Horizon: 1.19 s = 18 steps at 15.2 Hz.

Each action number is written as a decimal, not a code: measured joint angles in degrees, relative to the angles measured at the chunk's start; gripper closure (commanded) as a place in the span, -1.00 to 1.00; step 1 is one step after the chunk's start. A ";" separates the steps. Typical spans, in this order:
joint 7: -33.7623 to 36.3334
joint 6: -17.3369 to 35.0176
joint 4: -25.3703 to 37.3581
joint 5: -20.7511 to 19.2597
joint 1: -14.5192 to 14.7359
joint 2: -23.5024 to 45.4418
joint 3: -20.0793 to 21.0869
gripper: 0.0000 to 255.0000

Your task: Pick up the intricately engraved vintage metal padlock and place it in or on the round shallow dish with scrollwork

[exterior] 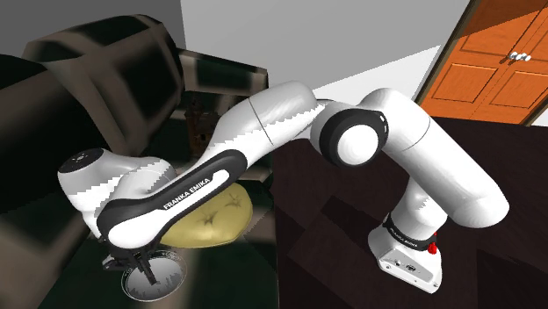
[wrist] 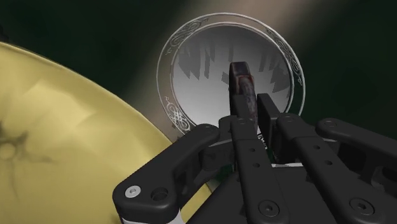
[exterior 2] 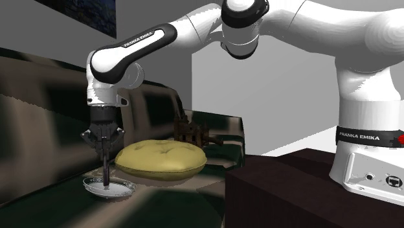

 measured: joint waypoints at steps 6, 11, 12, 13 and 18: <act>0.00 0.01 0.01 0.00 0.00 0.01 0.00 -1.00; -0.12 -1.33 0.12 0.24 -0.21 -1.22 0.23 -1.00; -0.06 -2.28 0.33 0.39 -0.20 -2.01 0.40 -1.00; -0.17 -3.30 0.62 0.55 -0.30 -2.75 0.55 -1.00; -0.43 -4.85 1.77 0.73 -0.33 -3.17 0.66 -1.00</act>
